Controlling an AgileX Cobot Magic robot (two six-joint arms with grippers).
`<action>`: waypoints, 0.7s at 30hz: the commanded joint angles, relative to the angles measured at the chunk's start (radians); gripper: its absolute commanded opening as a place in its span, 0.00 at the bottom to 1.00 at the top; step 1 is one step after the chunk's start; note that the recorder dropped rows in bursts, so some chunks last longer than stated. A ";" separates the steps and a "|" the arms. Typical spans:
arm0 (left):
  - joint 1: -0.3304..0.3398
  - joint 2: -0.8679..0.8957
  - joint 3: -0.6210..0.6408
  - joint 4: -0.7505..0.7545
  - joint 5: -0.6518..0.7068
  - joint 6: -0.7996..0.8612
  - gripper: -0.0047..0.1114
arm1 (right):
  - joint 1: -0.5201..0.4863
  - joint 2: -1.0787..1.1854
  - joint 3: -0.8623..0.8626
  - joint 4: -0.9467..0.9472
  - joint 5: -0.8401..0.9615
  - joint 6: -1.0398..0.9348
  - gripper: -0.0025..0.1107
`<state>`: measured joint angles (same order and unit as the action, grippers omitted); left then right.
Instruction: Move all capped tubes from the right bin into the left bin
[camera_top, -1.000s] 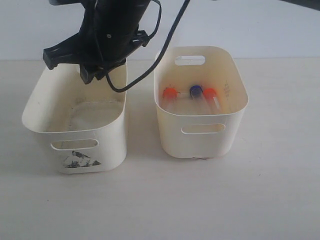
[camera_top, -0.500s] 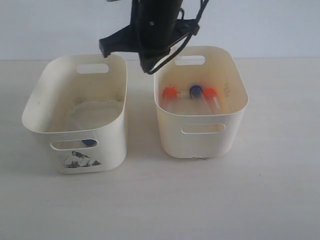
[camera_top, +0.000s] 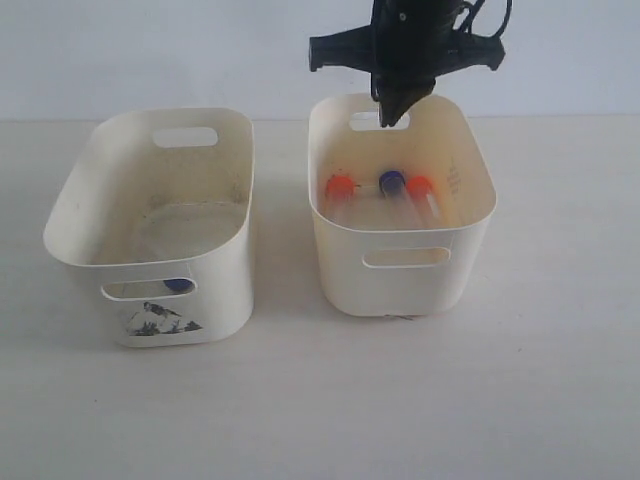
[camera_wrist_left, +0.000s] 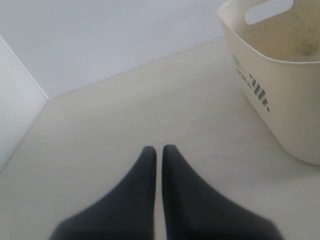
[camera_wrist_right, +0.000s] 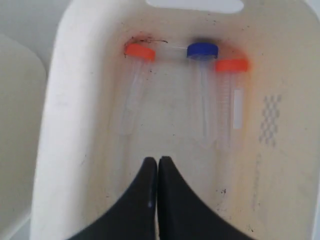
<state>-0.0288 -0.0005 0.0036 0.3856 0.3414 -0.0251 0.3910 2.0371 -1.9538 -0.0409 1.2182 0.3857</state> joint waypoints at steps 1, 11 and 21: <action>-0.004 0.000 -0.004 -0.003 -0.003 -0.010 0.08 | -0.021 0.080 -0.001 0.096 0.003 0.016 0.02; -0.004 0.000 -0.004 -0.003 -0.003 -0.010 0.08 | -0.056 0.198 -0.001 0.112 0.003 0.004 0.02; -0.004 0.000 -0.004 -0.003 -0.003 -0.010 0.08 | -0.080 0.219 -0.001 0.158 0.003 -0.019 0.02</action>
<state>-0.0288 -0.0005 0.0036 0.3856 0.3414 -0.0251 0.3148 2.2443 -1.9538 0.1147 1.2196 0.3762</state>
